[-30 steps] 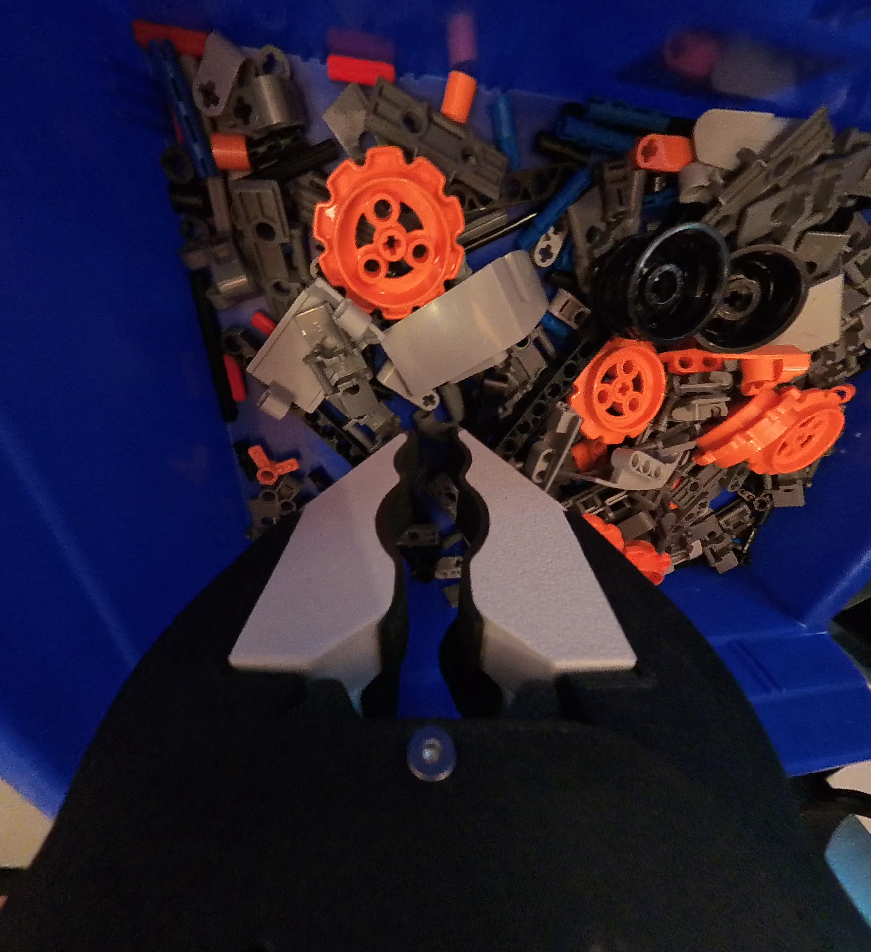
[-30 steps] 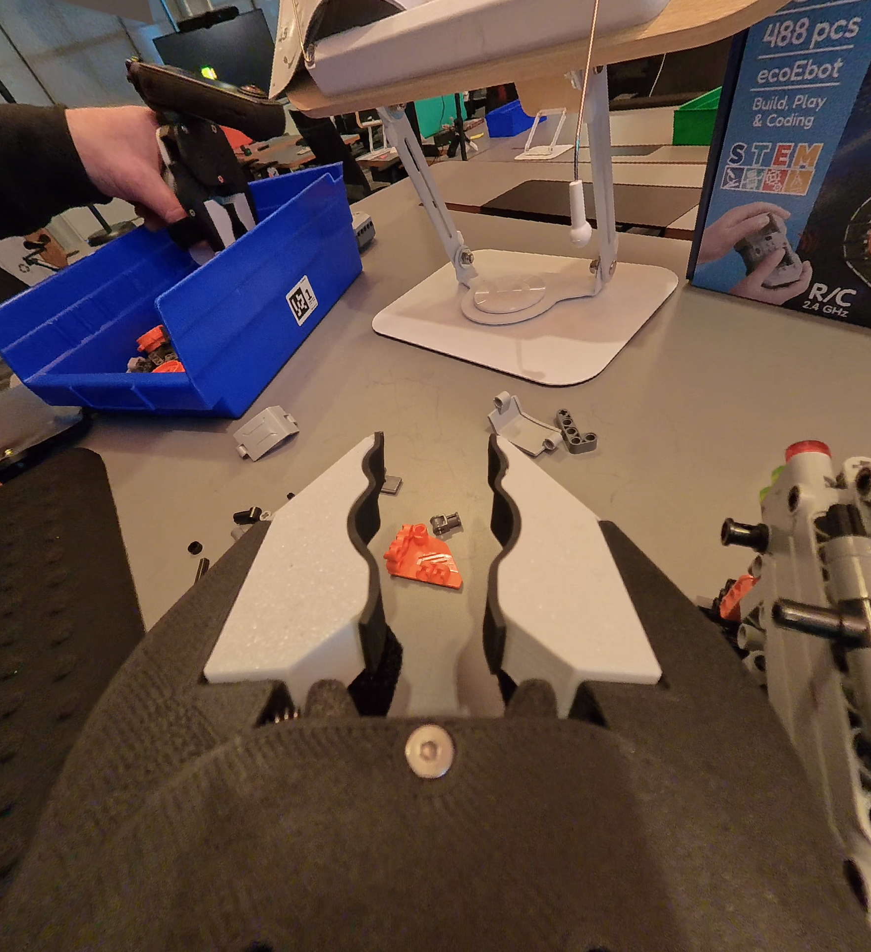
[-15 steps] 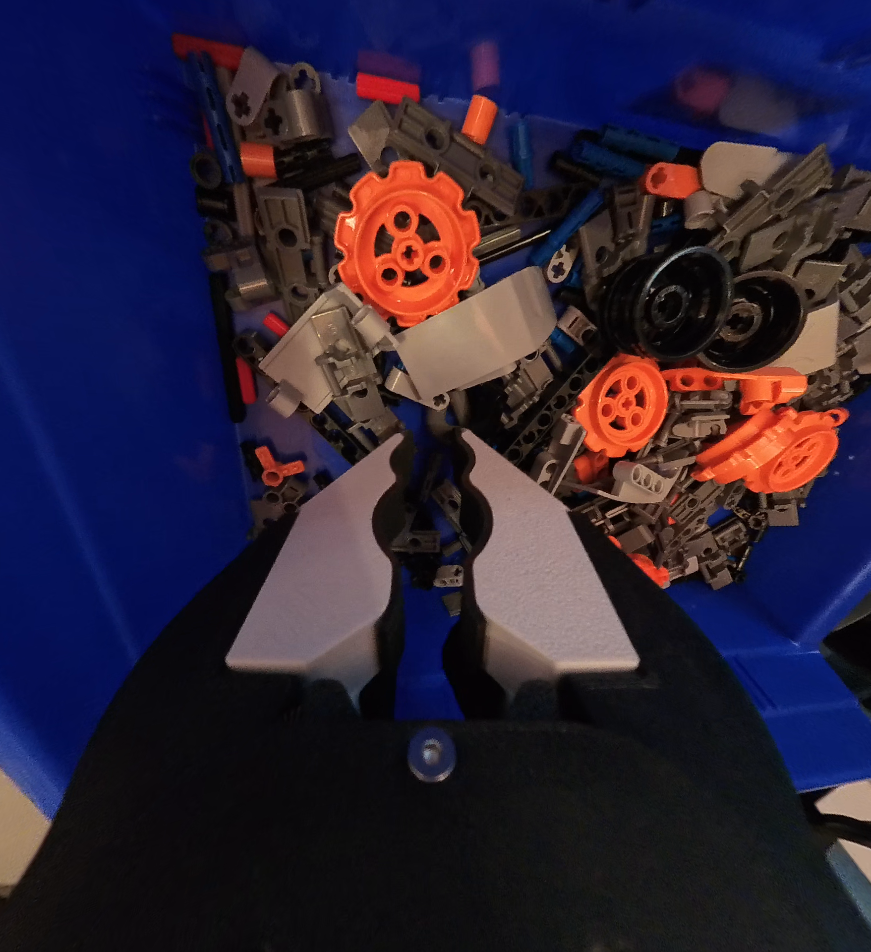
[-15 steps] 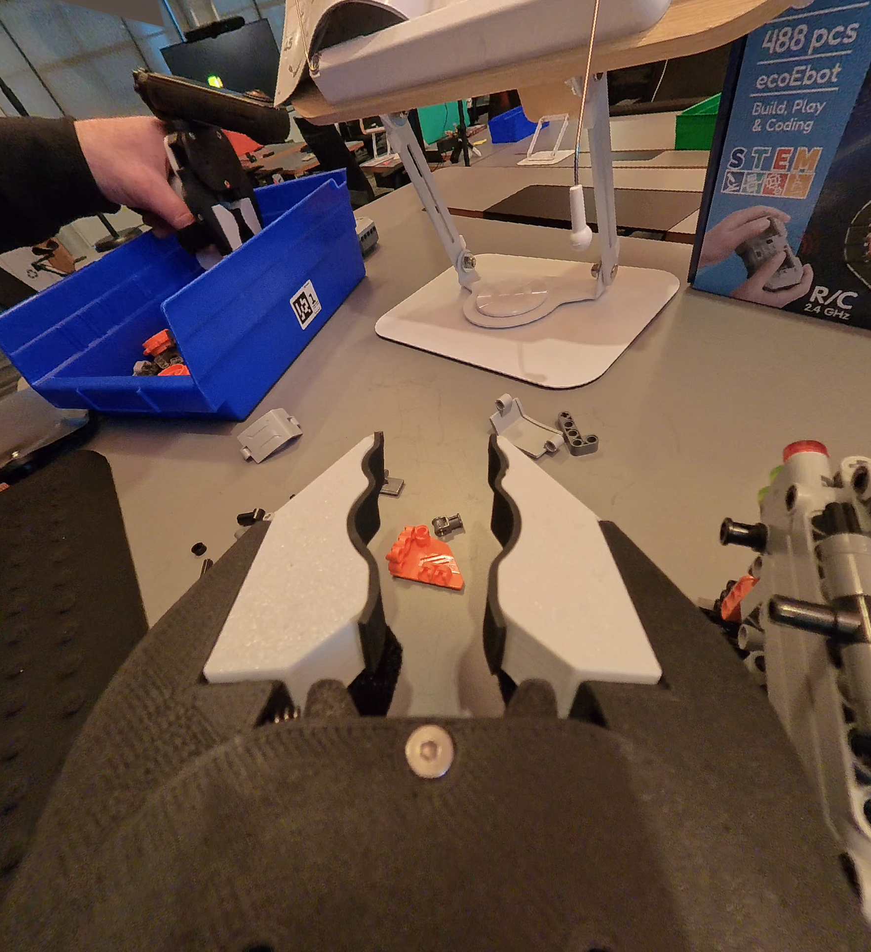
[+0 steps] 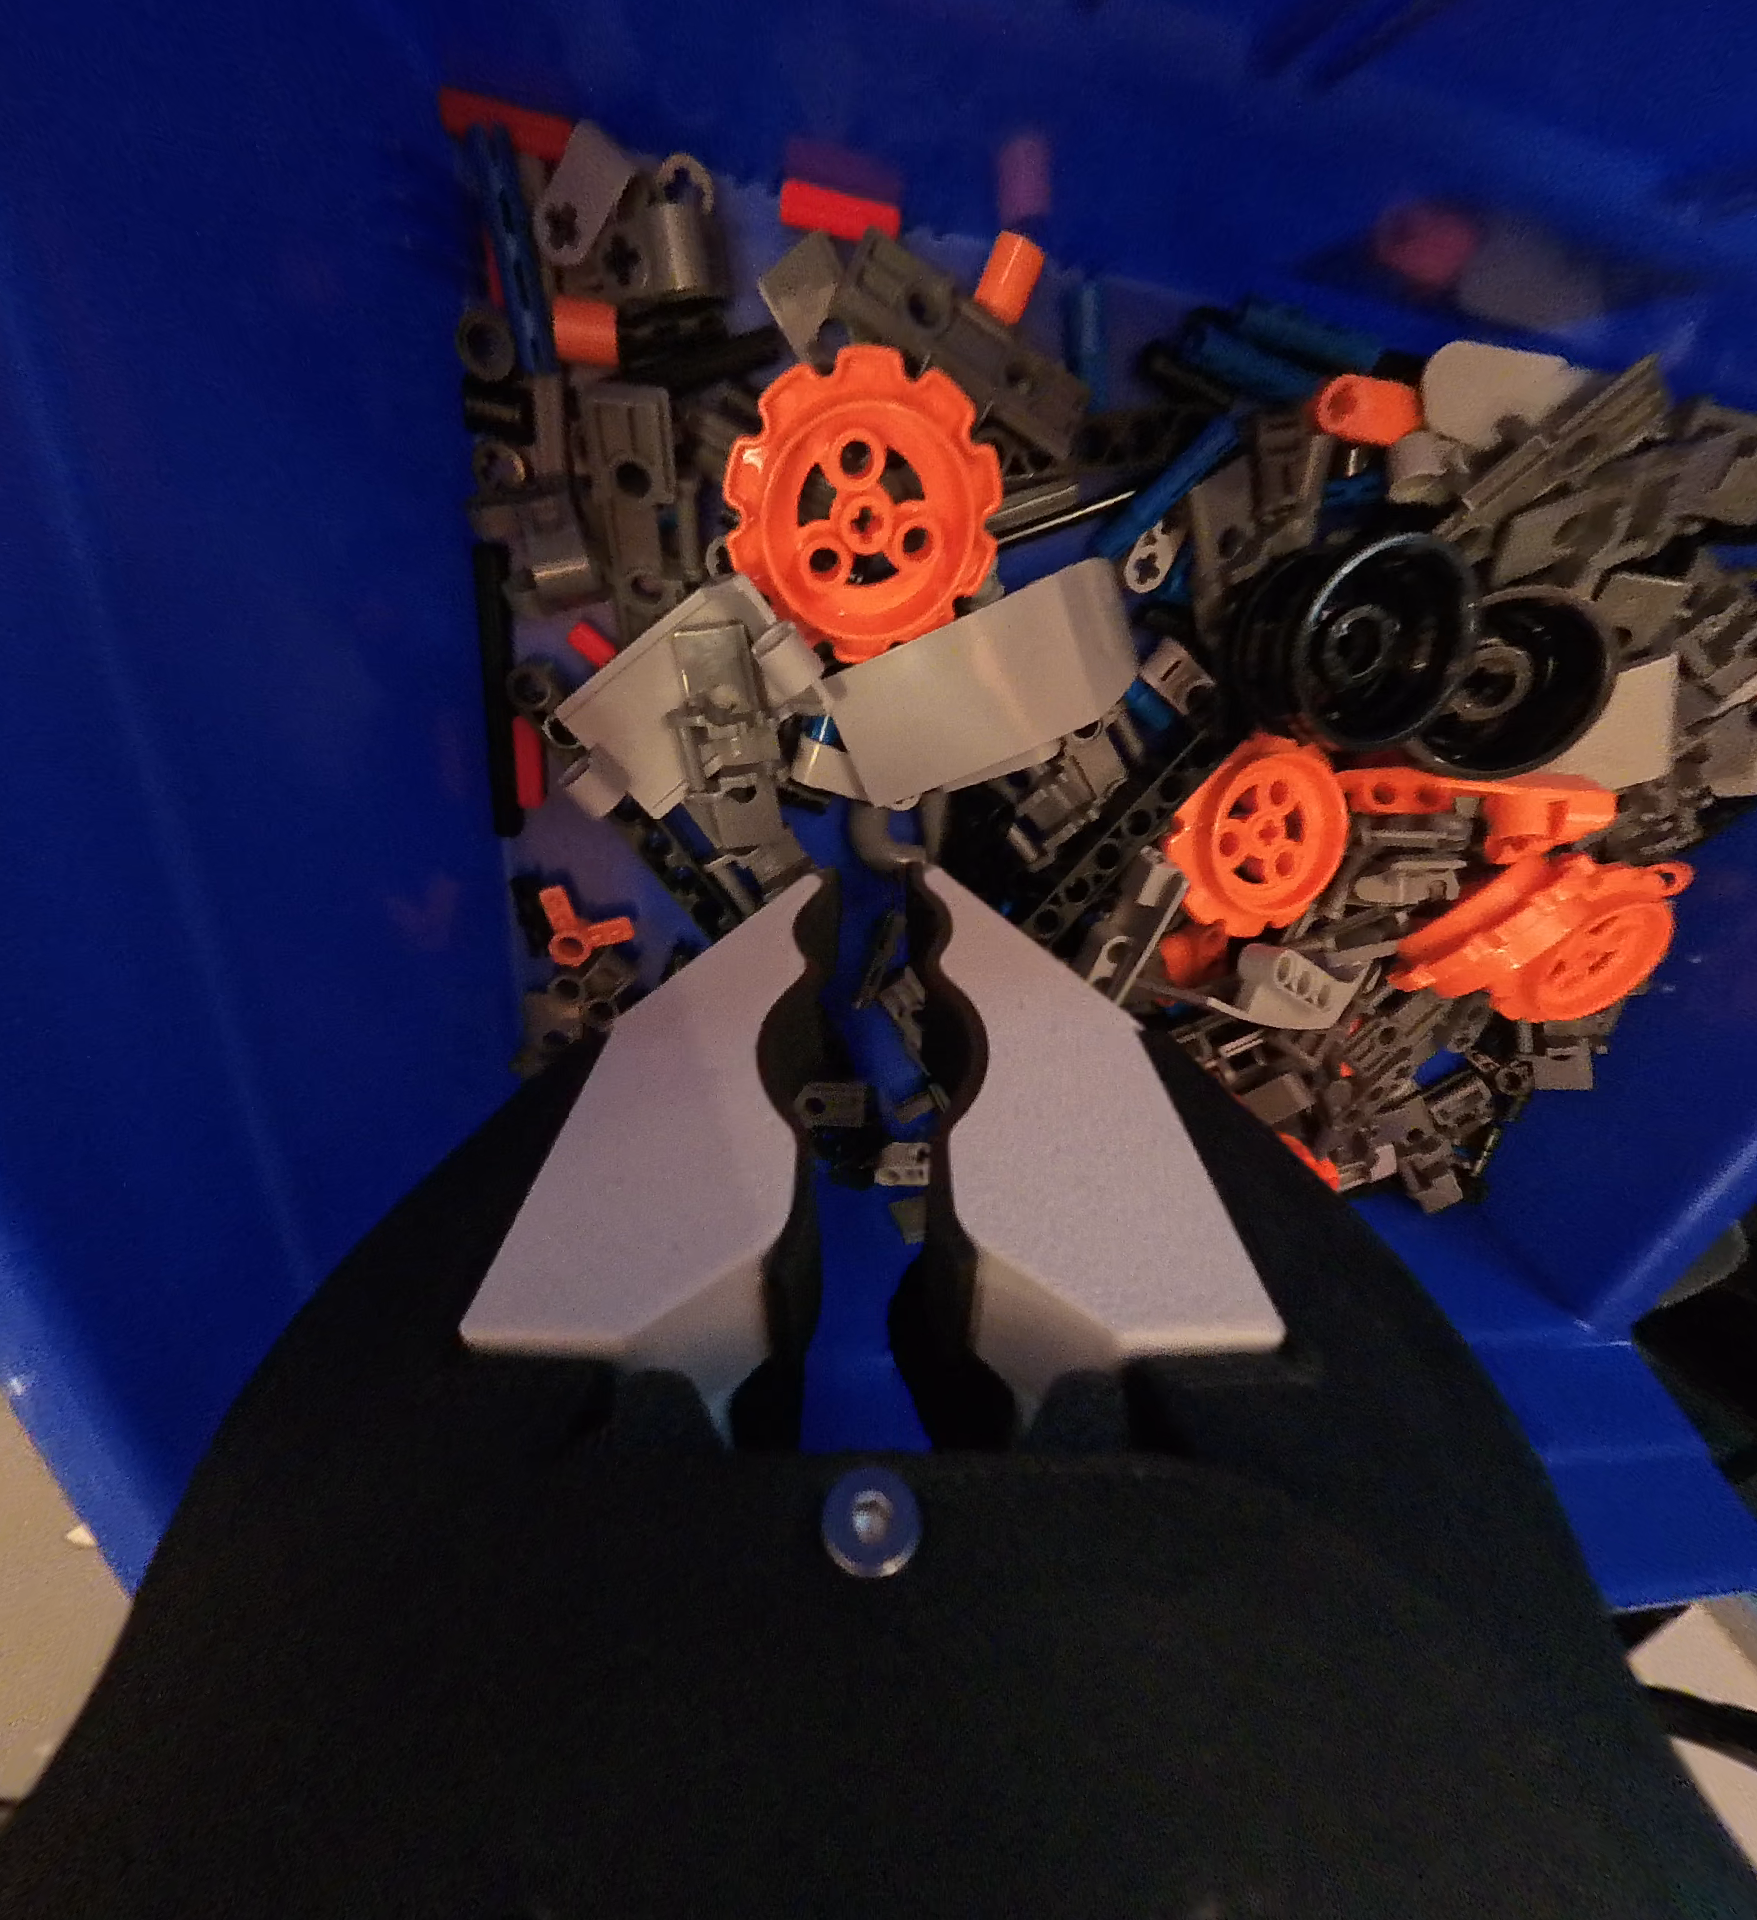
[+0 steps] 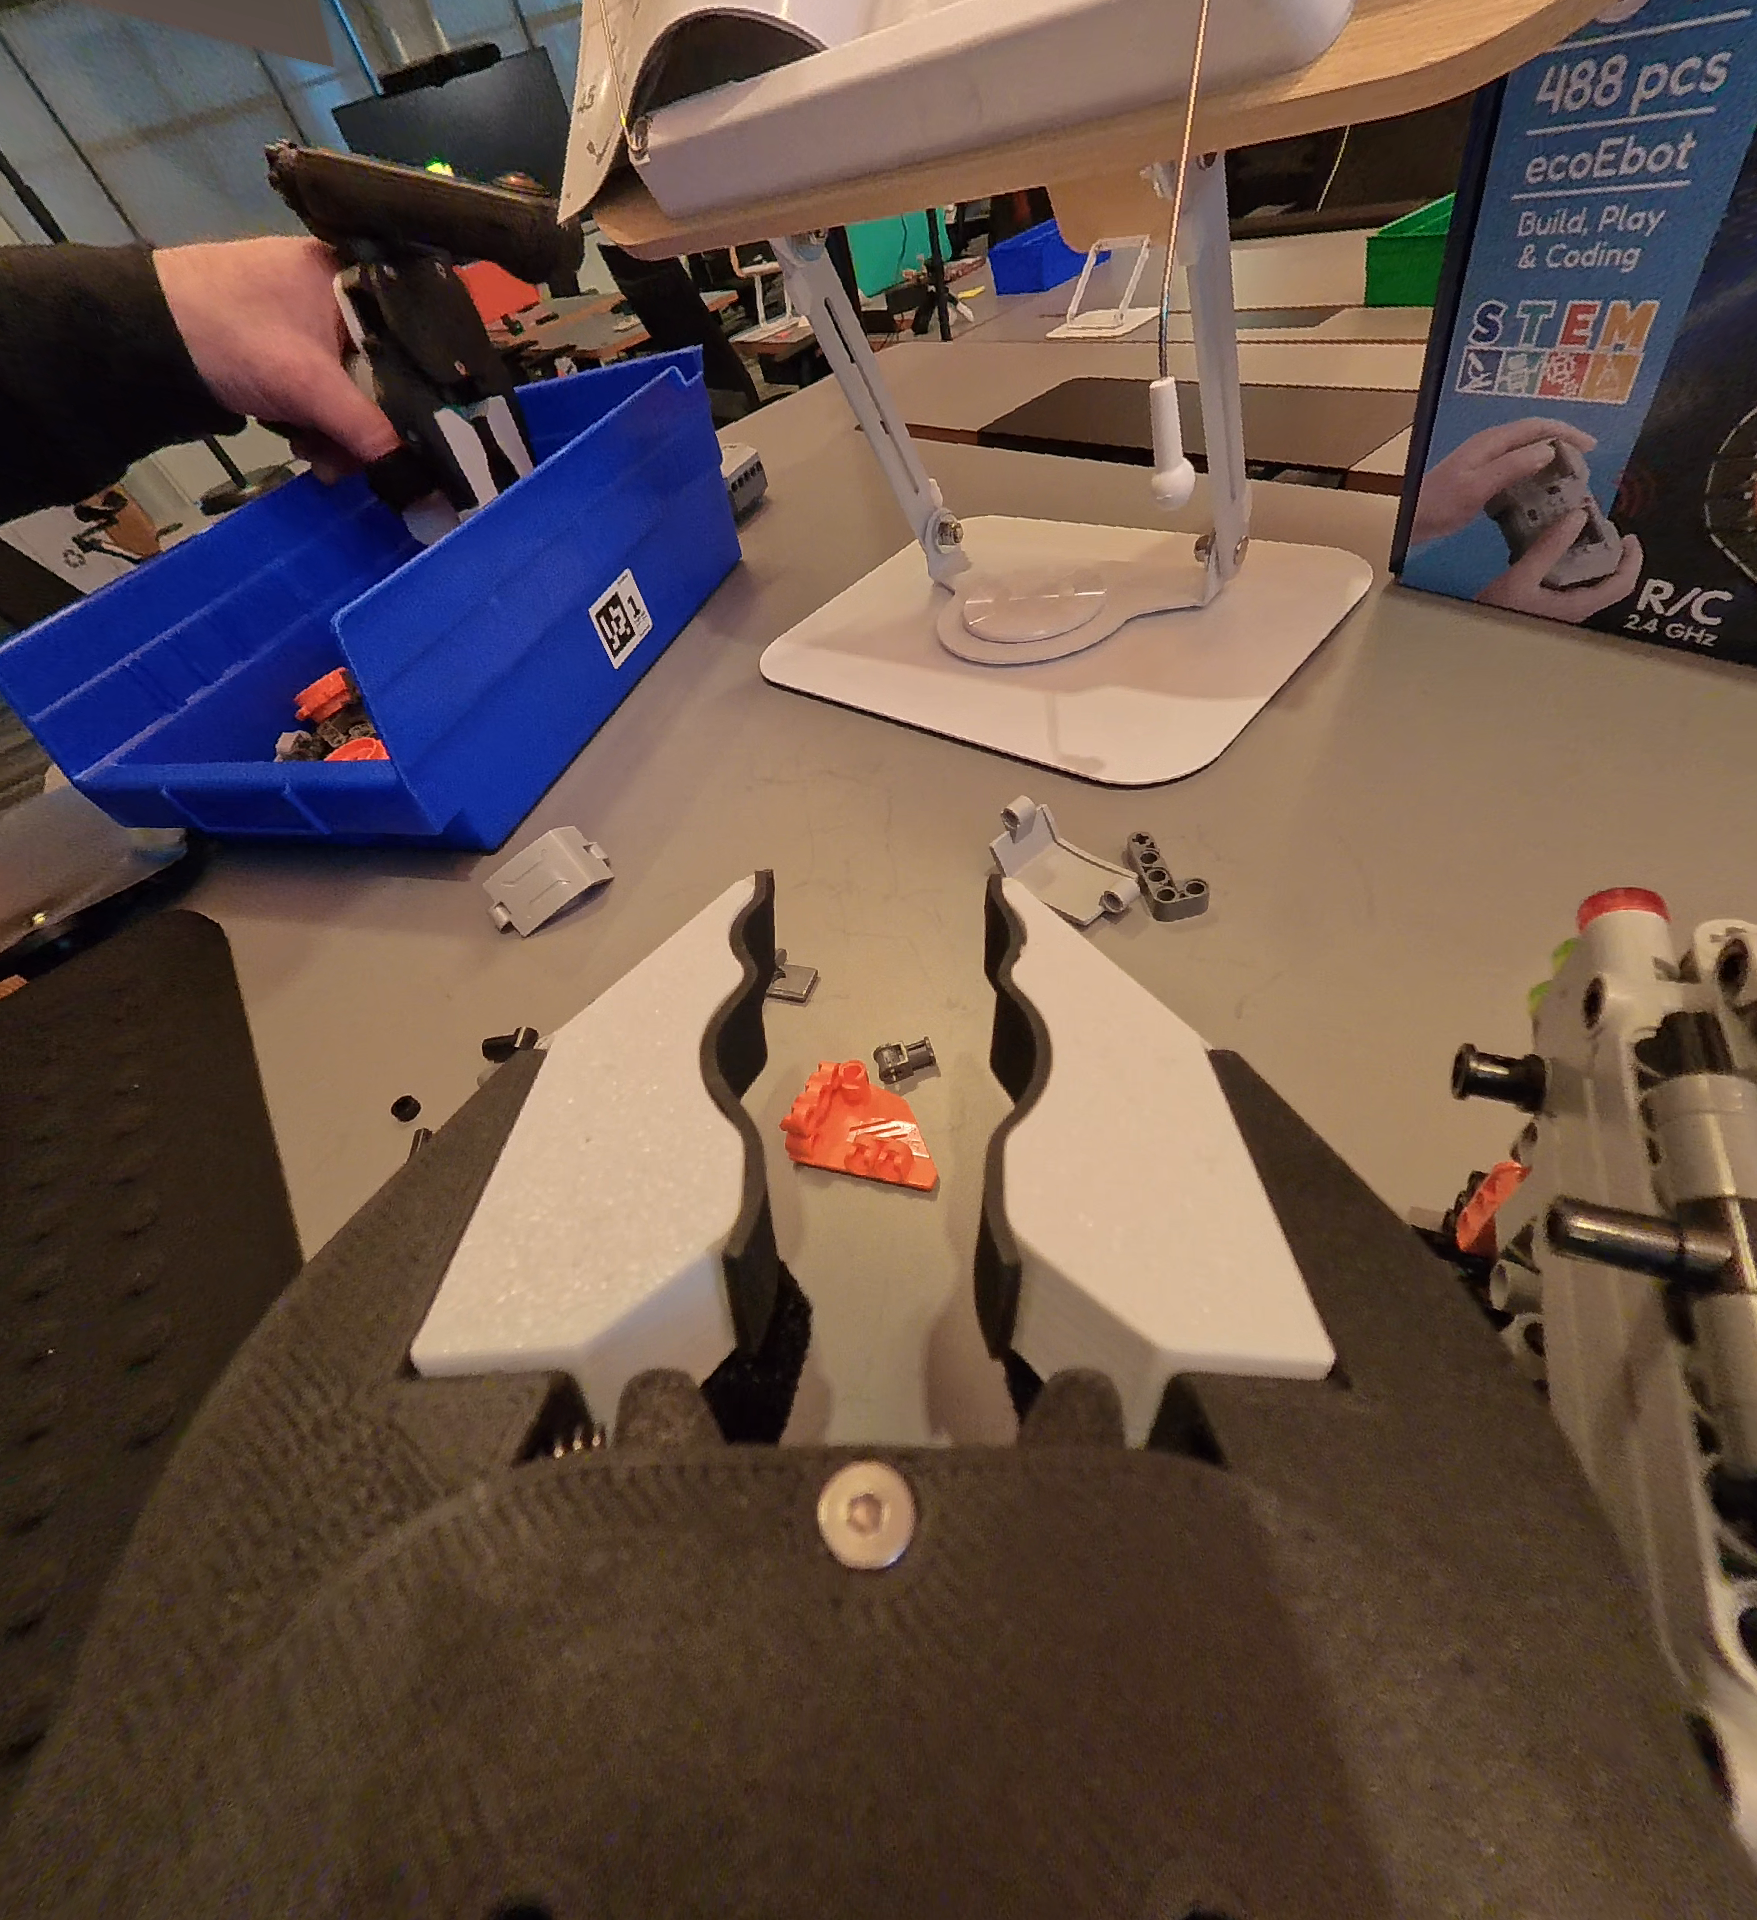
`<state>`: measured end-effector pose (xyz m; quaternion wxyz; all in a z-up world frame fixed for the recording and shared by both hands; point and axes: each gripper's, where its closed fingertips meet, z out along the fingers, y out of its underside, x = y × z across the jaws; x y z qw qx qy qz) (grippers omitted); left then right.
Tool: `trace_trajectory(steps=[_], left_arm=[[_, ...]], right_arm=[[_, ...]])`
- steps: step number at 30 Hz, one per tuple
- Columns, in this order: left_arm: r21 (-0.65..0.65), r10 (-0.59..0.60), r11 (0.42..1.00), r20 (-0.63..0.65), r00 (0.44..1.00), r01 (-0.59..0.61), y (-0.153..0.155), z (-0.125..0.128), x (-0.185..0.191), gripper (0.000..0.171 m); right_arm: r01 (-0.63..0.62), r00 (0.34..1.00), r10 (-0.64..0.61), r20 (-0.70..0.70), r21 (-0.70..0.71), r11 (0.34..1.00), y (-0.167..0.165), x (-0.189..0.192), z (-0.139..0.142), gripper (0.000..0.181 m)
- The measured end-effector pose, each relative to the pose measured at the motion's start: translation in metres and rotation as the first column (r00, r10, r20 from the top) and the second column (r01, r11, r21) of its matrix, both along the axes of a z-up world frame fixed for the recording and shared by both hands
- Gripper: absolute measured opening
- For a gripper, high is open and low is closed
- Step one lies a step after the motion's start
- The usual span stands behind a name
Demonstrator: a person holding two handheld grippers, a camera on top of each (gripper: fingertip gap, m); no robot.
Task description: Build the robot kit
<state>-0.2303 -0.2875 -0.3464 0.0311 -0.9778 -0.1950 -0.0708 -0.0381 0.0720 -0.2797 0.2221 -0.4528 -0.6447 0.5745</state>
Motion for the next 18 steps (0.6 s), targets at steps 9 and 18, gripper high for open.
trace_trajectory(steps=[9, 18], left_arm=[[0.012, 0.034, 0.999, 0.005, 0.999, -0.034, 0.0075, -0.0044, 0.0001, 0.012], [-0.037, -0.004, 0.999, -0.074, 0.997, 0.001, 0.0018, -0.0076, -0.0007, 0.005]], right_arm=[[0.0, 1.0, 0.0, 0.0, -0.001, 1.0, 0.0001, 0.0, 0.0003, 0.038], [-0.001, 1.0, 0.001, -0.005, -0.005, 1.0, 0.0, 0.0001, 0.0012, 0.038]])
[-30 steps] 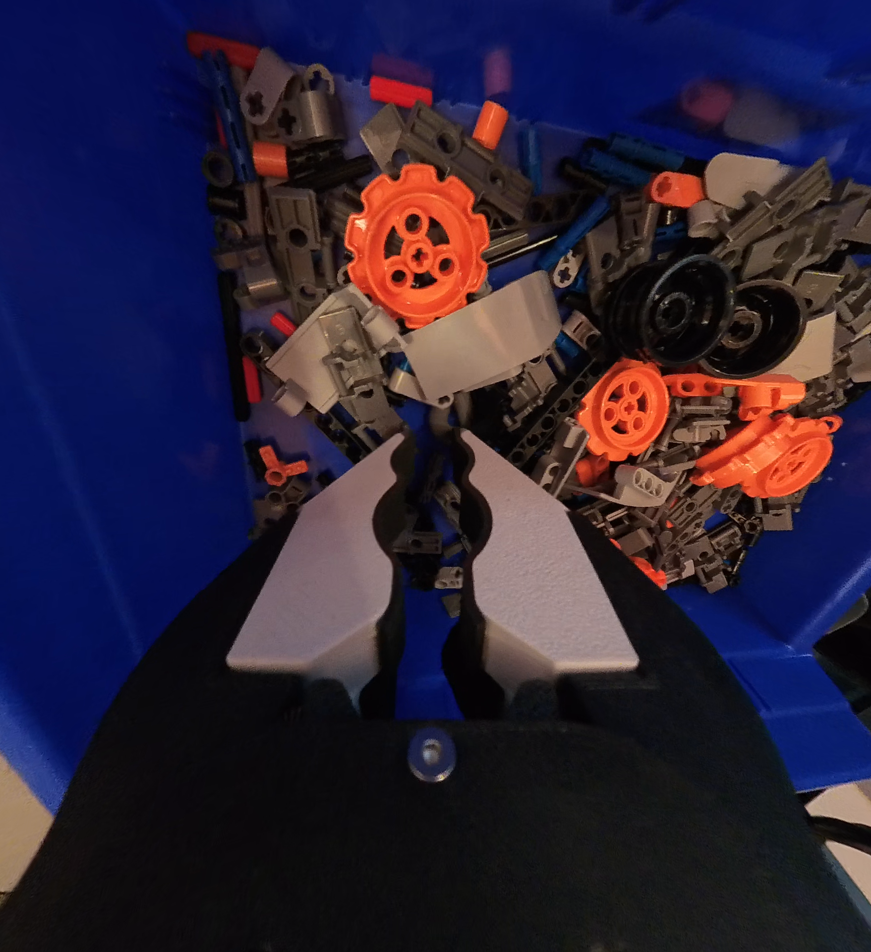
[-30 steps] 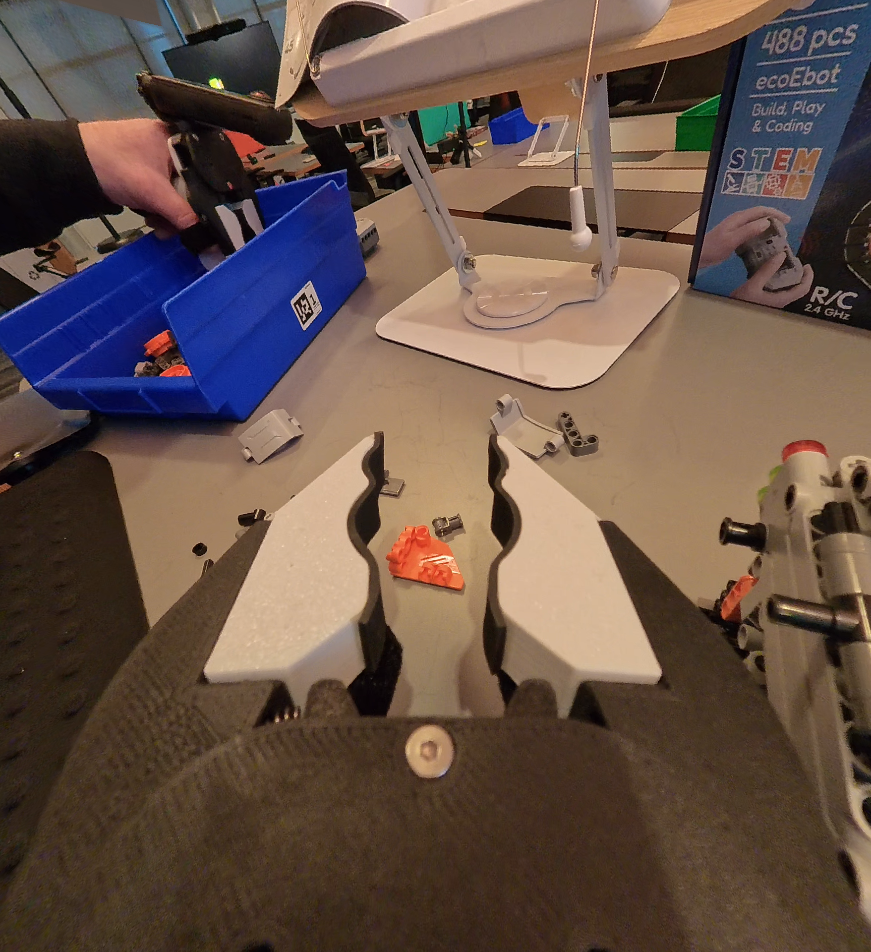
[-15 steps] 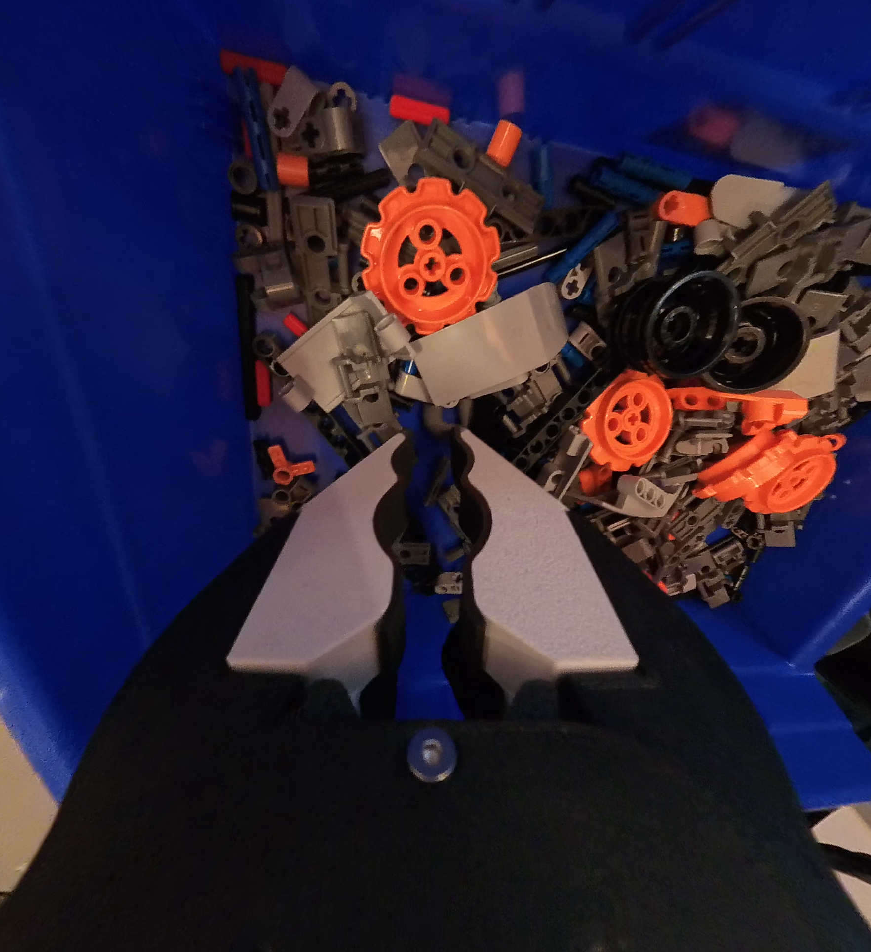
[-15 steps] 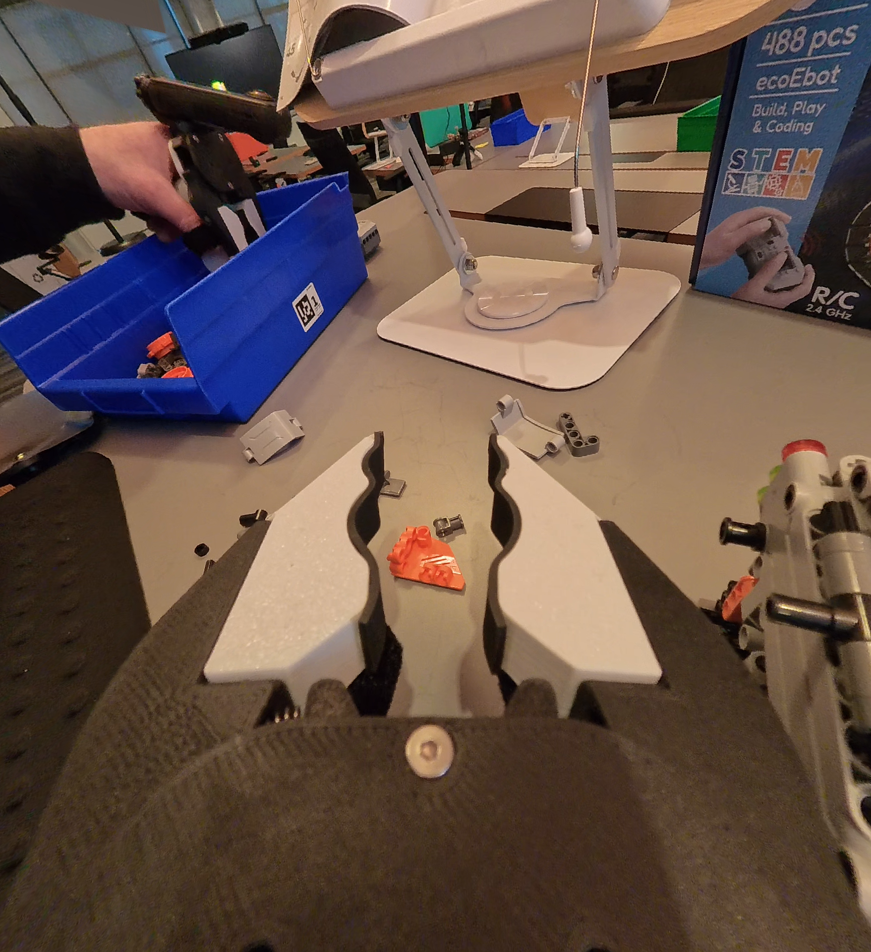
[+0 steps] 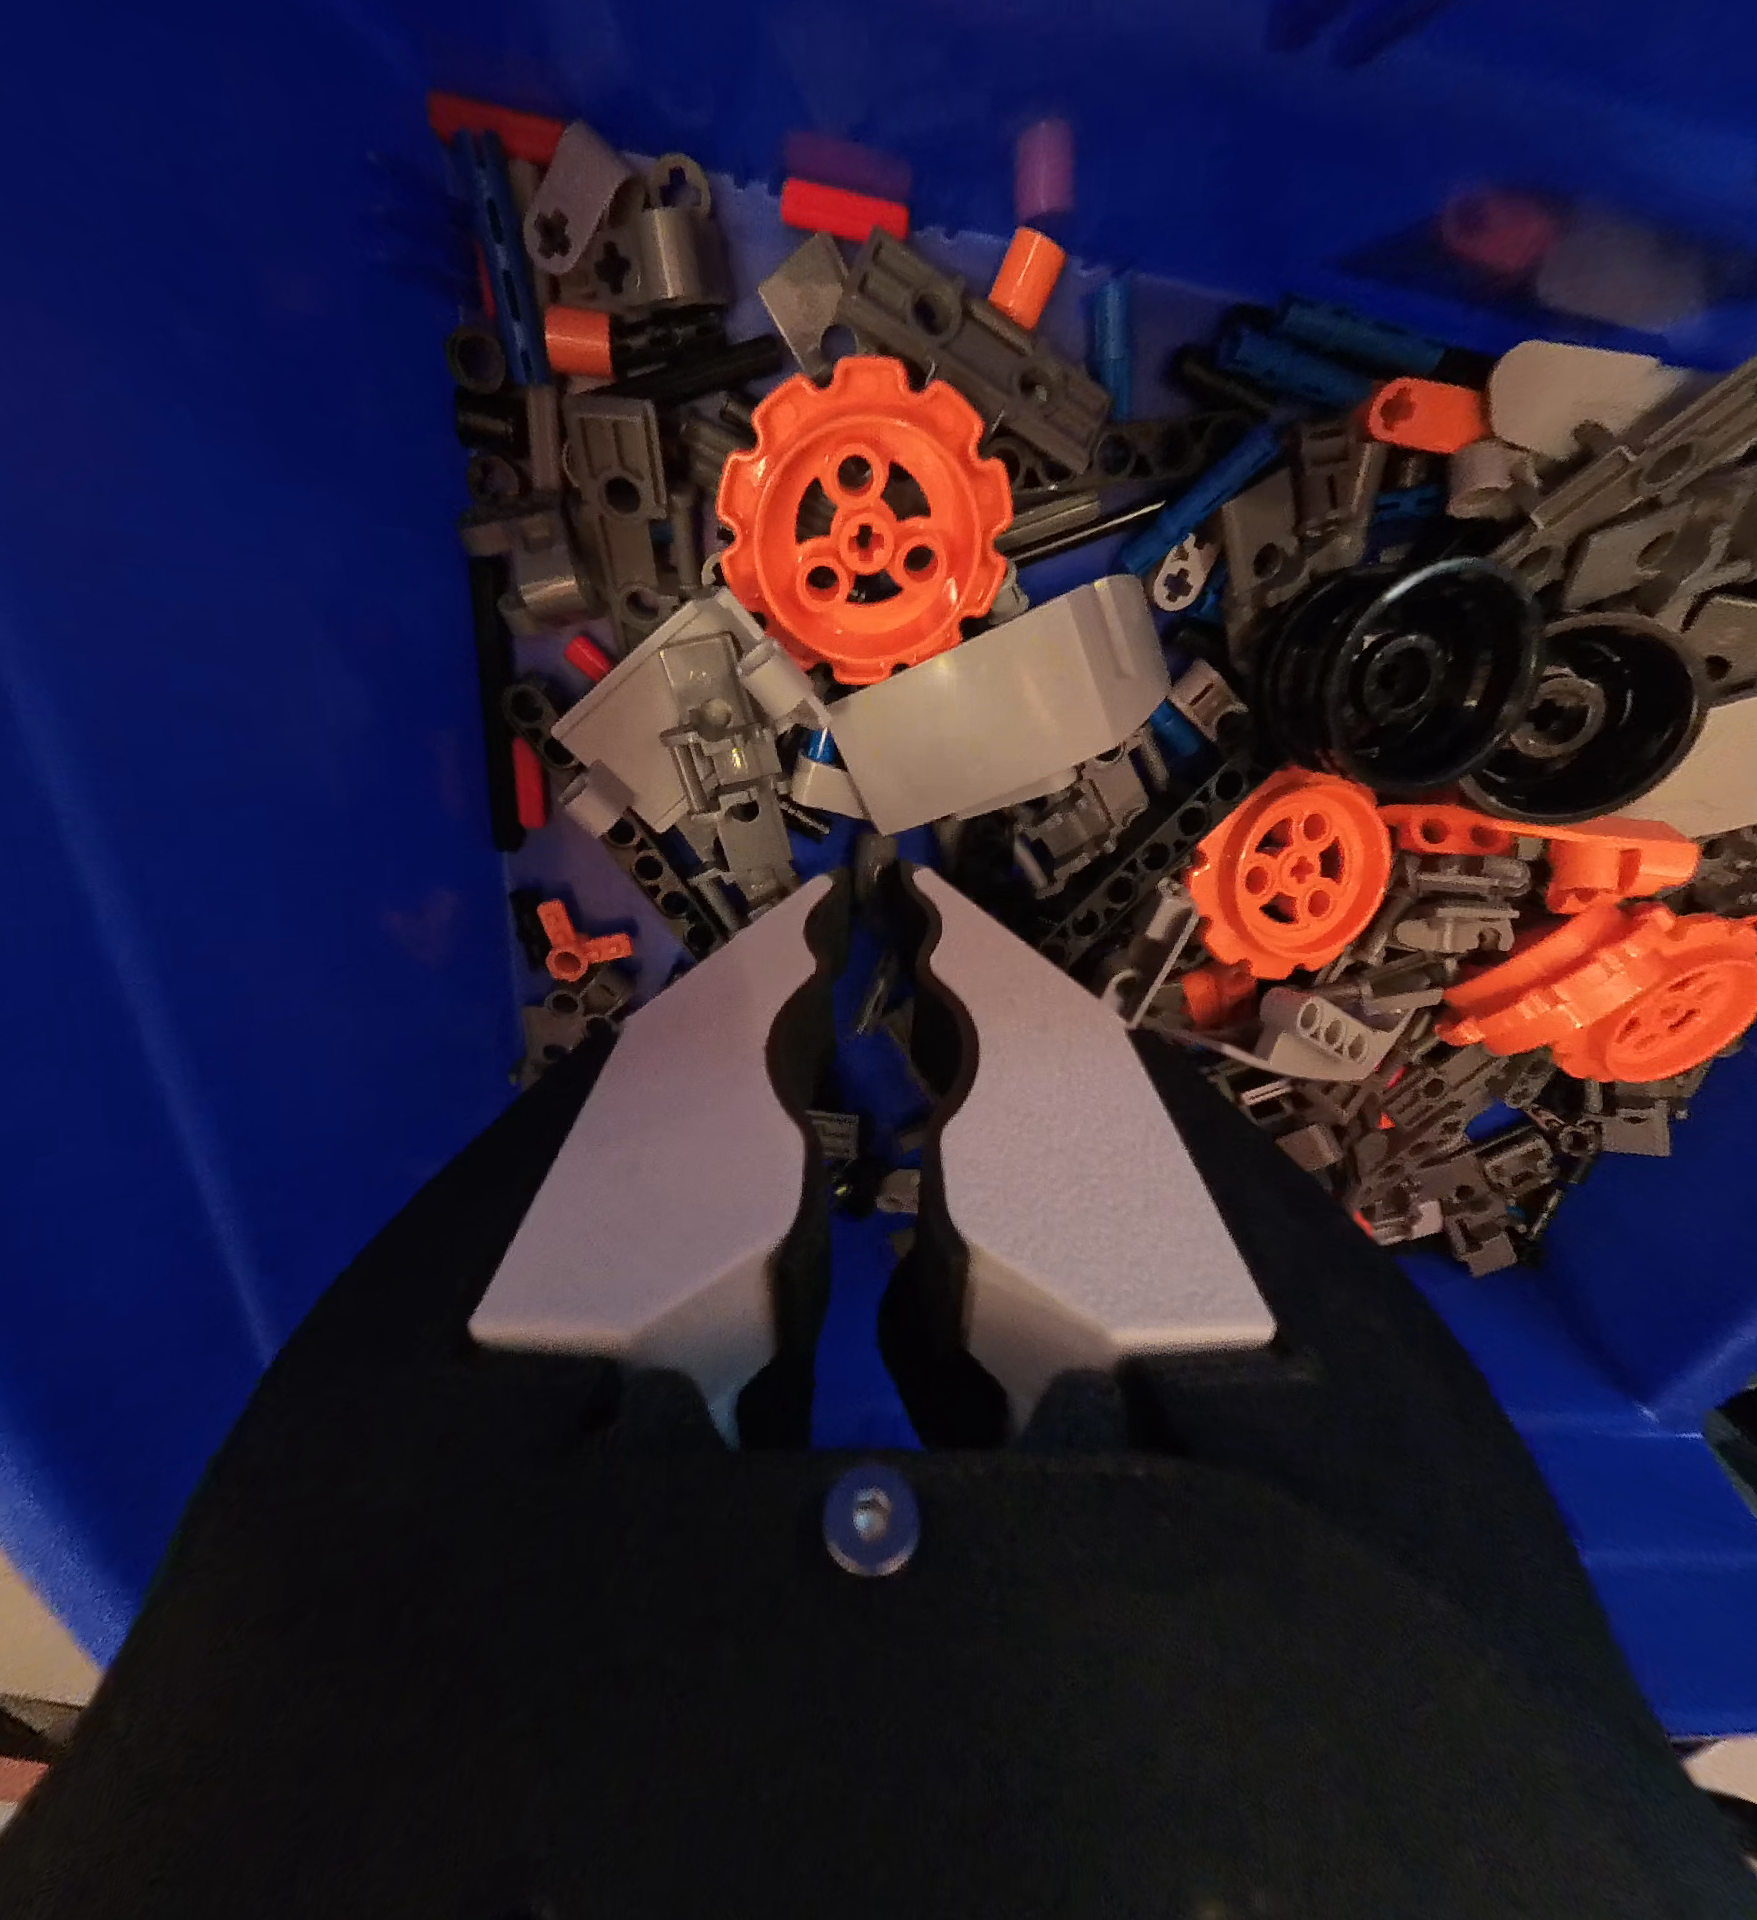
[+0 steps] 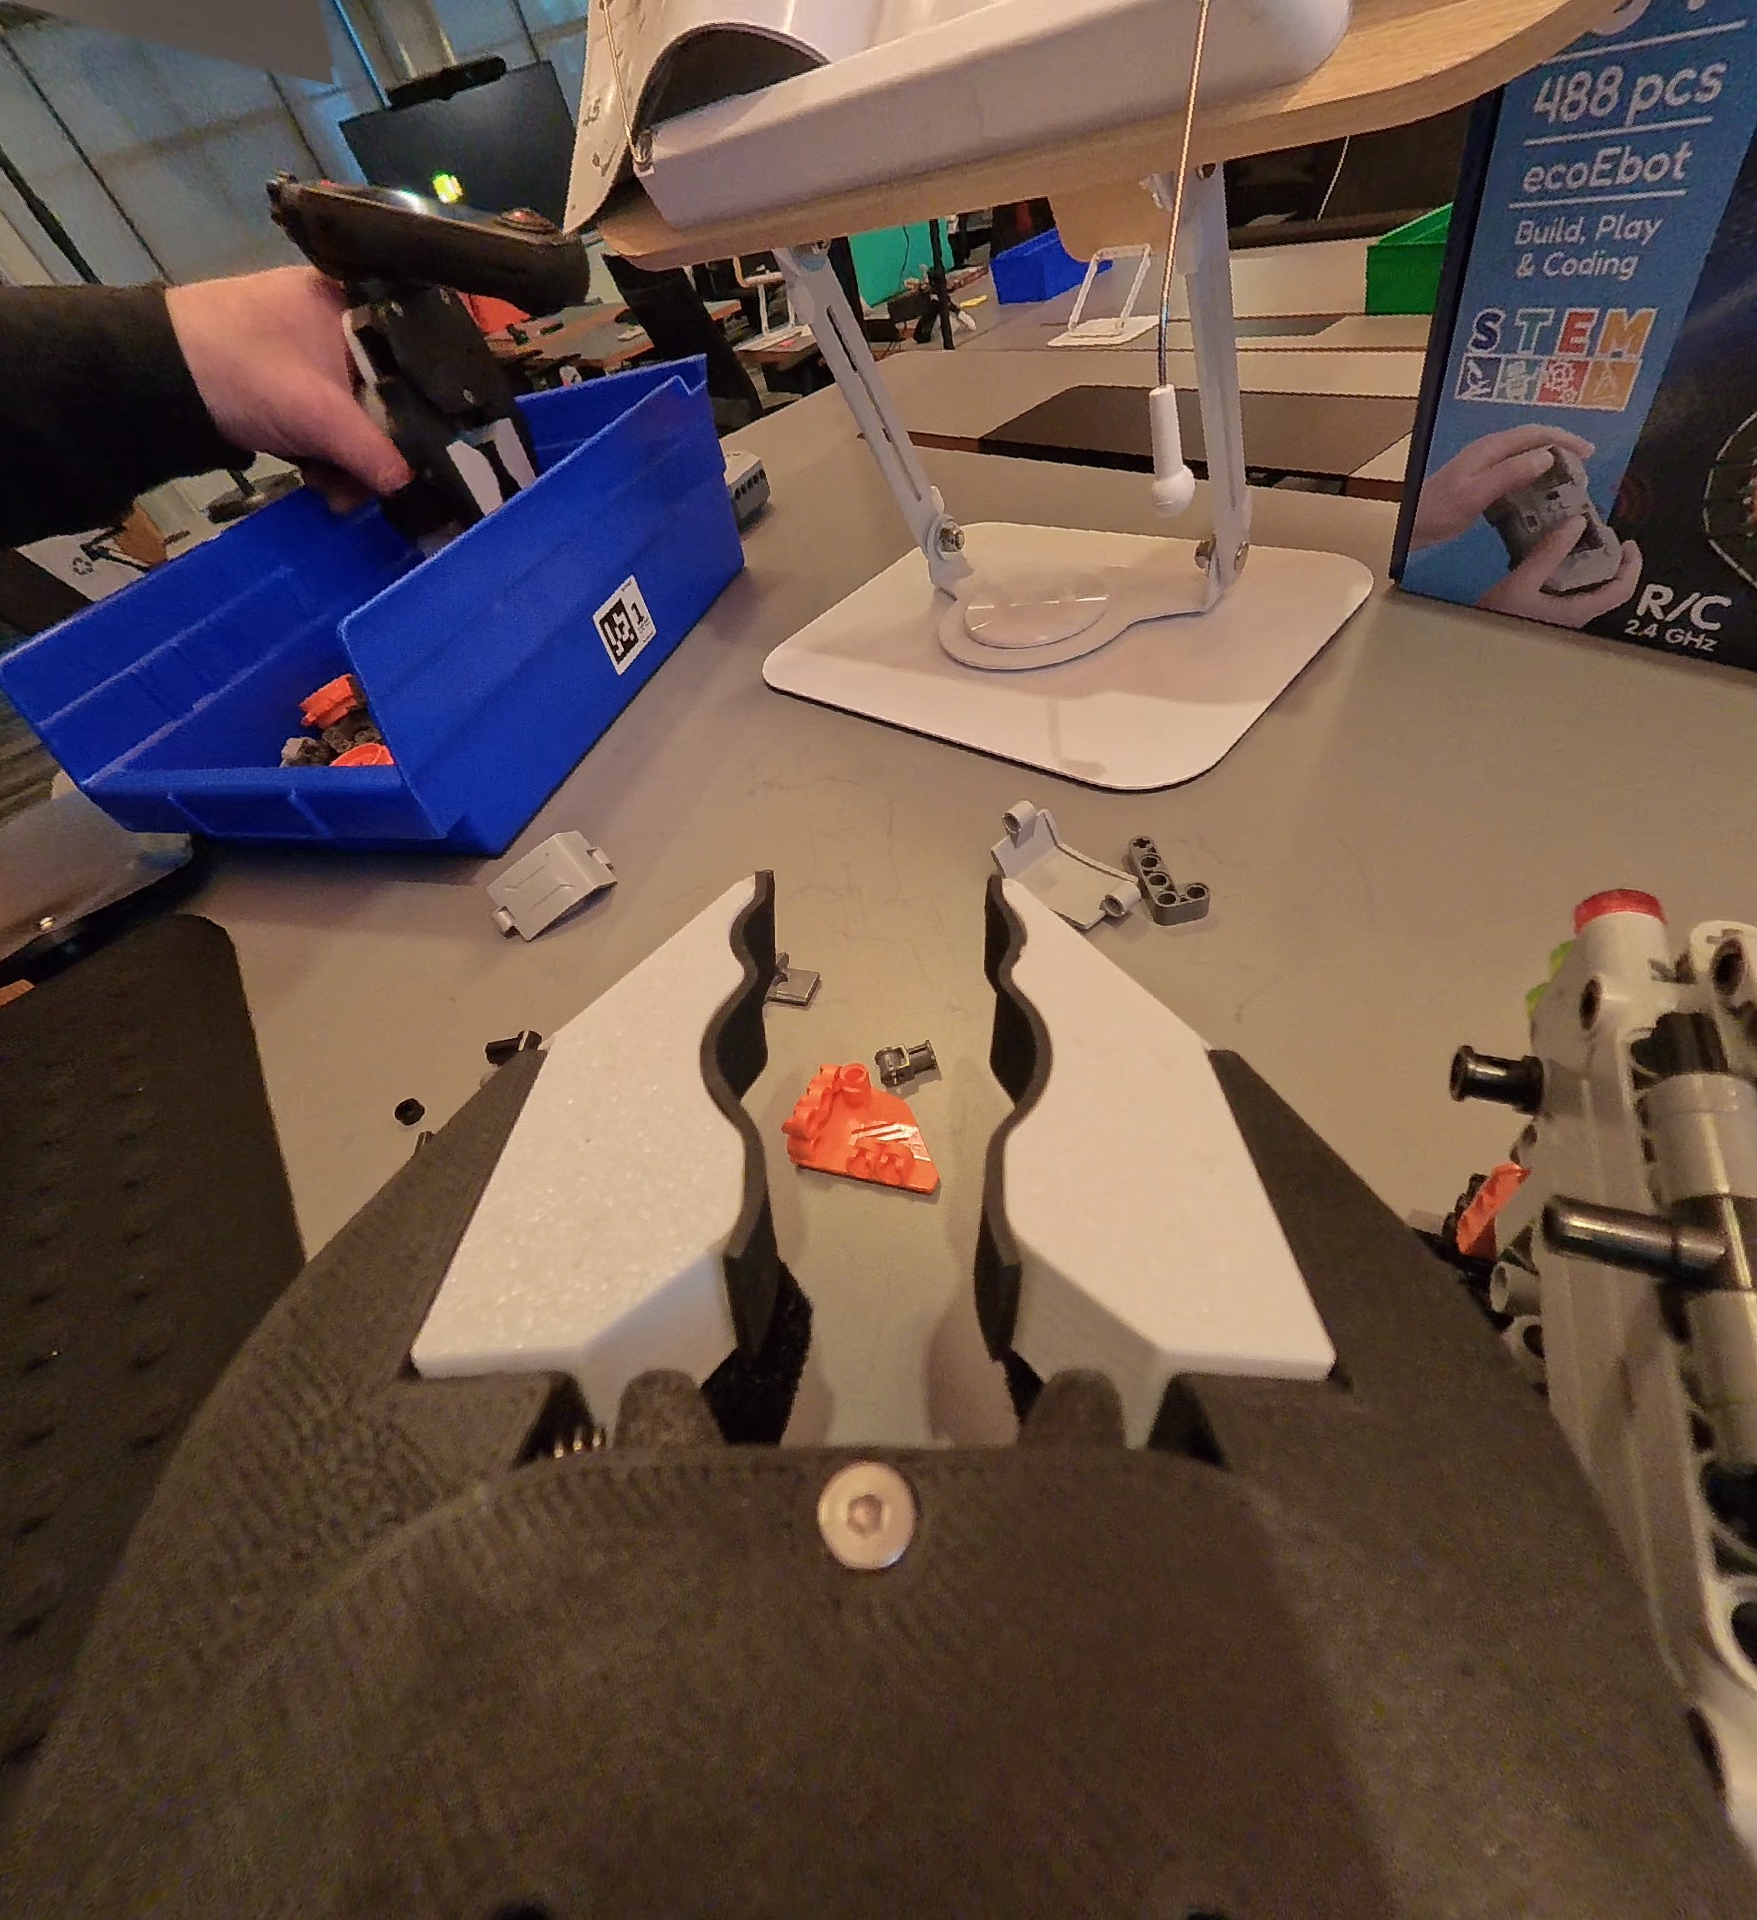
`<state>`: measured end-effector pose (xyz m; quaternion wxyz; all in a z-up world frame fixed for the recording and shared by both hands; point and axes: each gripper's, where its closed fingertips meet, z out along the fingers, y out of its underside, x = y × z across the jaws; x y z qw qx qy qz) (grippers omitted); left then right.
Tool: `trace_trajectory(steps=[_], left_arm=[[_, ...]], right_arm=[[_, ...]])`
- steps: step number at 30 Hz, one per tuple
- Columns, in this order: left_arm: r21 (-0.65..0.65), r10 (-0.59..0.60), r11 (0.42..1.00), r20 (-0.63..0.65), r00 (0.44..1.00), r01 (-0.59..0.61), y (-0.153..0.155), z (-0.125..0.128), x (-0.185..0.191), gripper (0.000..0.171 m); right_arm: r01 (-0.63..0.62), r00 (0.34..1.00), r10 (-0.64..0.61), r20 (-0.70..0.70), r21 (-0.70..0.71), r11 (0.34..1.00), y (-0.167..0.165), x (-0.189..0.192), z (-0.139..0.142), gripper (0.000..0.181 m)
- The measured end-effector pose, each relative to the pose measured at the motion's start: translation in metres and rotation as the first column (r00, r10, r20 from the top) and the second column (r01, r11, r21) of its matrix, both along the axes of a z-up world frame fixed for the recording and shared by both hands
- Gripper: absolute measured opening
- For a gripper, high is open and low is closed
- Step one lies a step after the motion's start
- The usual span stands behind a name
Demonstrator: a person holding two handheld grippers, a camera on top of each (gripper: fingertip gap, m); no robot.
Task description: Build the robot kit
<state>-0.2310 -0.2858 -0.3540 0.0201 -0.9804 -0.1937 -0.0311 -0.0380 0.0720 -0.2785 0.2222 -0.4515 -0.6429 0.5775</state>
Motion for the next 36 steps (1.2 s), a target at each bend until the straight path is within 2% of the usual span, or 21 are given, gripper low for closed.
trace_trajectory(steps=[3, 6, 9, 12, 16, 18, 20, 21, 23, 27, 33, 36], left_arm=[[0.019, 0.005, 1.0, -0.01, 1.0, -0.005, 0.0, 0.016, 0.002, 0.005], [0.065, -0.013, 0.998, -0.049, 0.999, 0.017, 0.011, 0.054, 0.01, 0.005], [0.202, -0.103, 0.972, -0.097, 0.99, 0.121, 0.055, 0.111, 0.044, 0.005], [0.319, -0.227, 0.916, -0.088, 0.97, 0.243, 0.115, 0.136, 0.104, 0.005], [0.415, -0.406, 0.825, -0.038, 0.913, 0.384, 0.188, 0.122, 0.2, 0.005], [0.335, -0.492, 0.797, -0.123, 0.862, 0.503, 0.206, 0.095, 0.224, 0.005], [0.235, -0.563, 0.783, -0.127, 0.817, 0.576, 0.21, 0.062, 0.243, 0.005], [0.193, -0.576, 0.778, -0.16, 0.801, 0.598, 0.211, 0.05, 0.242, 0.005], [0.167, -0.574, 0.793, -0.12, 0.81, 0.587, 0.208, 0.031, 0.245, 0.005], [0.126, -0.558, 0.815, -0.09, 0.825, 0.566, 0.2, 0.011, 0.244, 0.005], [0.12, -0.547, 0.825, -0.078, 0.833, 0.553, 0.198, -0.002, 0.248, 0.013], [0.139, -0.542, 0.821, -0.111, 0.833, 0.554, 0.201, 0.004, 0.245, 0.015]], right_arm=[[0.0, 1.0, 0.0, -0.003, 0.0, 1.0, 0.0, 0.0, 0.0, 0.038], [0.001, 1.0, -0.001, -0.007, -0.002, 1.0, 0.0, 0.001, 0.001, 0.038], [0.004, 1.0, -0.004, -0.011, -0.006, 1.0, 0.001, 0.0, 0.002, 0.037], [-0.001, 1.0, 0.001, -0.012, -0.003, 1.0, 0.0, 0.001, 0.002, 0.038], [0.002, 1.0, -0.002, -0.015, -0.008, 1.0, 0.001, 0.001, 0.003, 0.037], [-0.001, 1.0, 0.001, -0.015, -0.007, 1.0, 0.0, 0.001, 0.003, 0.038], [-0.005, 1.0, 0.005, -0.017, -0.006, 1.0, -0.001, 0.001, 0.003, 0.038], [-0.004, 1.0, 0.004, -0.02, -0.006, 1.0, -0.001, 0.002, 0.004, 0.037], [-0.001, 1.0, 0.001, -0.024, -0.009, 1.0, 0.0, 0.002, 0.005, 0.037], [-0.005, 1.0, 0.005, -0.025, -0.008, 1.0, -0.001, 0.002, 0.005, 0.038], [-0.002, 1.0, 0.002, -0.023, -0.007, 1.0, -0.001, 0.002, 0.005, 0.038], [-0.002, 1.0, 0.002, -0.022, -0.006, 1.0, -0.001, 0.002, 0.005, 0.038]])
